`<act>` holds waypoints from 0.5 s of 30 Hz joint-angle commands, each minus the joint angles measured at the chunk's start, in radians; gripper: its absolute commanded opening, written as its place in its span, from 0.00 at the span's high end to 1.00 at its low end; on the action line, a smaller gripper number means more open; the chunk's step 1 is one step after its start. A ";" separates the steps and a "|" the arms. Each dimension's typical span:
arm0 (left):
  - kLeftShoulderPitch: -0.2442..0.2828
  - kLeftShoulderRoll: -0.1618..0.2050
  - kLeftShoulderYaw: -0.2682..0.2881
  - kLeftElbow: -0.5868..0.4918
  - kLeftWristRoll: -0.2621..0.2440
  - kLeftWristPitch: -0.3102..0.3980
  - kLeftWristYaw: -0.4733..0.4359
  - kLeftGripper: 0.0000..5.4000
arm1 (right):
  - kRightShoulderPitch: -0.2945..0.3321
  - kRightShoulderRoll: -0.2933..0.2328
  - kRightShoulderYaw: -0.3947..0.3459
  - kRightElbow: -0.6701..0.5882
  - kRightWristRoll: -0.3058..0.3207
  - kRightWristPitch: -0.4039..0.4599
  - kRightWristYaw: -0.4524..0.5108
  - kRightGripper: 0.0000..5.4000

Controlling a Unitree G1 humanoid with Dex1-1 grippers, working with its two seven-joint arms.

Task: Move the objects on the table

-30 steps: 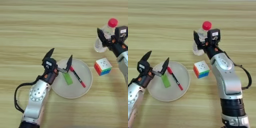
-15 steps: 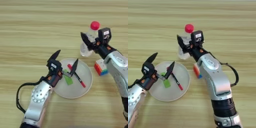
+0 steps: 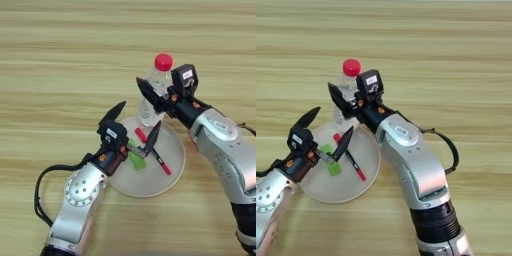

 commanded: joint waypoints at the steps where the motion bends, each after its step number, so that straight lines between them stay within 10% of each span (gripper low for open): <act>1: -0.002 0.004 -0.004 0.005 0.012 0.003 -0.001 0.00 | 0.001 0.022 0.020 -0.033 0.019 0.016 0.005 0.41; 15: -0.008 0.003 0.000 0.022 0.019 -0.002 0.008 0.00 | 0.043 0.044 0.102 -0.027 0.018 0.026 0.010 0.41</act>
